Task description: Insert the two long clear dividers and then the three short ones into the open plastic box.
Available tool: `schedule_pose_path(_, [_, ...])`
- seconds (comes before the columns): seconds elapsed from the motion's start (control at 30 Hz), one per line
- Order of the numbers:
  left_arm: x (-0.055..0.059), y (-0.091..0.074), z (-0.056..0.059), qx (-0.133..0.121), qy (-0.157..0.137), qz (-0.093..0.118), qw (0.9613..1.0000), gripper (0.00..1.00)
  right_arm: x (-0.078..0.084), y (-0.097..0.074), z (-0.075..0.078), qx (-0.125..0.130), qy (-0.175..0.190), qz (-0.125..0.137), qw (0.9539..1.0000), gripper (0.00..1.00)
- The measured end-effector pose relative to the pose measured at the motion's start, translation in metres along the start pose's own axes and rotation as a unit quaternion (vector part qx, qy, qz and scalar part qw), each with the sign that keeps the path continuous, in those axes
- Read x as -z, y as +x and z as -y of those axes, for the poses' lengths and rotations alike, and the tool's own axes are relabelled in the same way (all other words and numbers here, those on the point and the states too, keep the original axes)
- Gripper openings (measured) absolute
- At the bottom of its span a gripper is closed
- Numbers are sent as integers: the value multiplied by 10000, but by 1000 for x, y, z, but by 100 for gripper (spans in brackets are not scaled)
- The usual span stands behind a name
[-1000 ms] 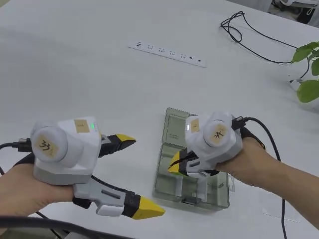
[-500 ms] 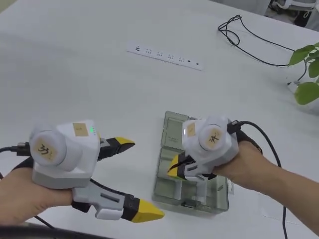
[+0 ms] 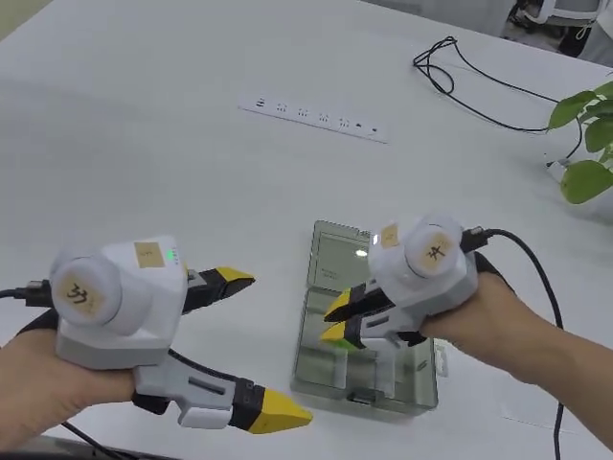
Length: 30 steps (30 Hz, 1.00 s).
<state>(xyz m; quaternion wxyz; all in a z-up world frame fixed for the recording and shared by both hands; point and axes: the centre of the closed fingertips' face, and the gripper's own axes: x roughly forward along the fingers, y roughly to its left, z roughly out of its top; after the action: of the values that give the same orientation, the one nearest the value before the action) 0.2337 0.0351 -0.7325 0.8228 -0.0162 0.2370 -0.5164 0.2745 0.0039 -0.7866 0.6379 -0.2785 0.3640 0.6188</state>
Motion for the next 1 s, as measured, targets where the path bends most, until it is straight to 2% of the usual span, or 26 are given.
schedule_pose_path(0.23, [-1,-1,1,-16,38,4,10000,100,-9,-20,-1,109,214,342,9991,21])
schedule_pose_path(0.47, [-1,-4,3,-14,68,-3,10000,100,-12,-41,-3,227,334,594,9974,30])
schedule_pose_path(0.8, [-3,-8,6,-61,97,-17,9999,100,2,-65,-9,362,455,669,9961,41])
schedule_pose_path(1.0, [-4,-9,7,-87,114,3,9999,100,18,-80,-12,437,531,633,9956,47])
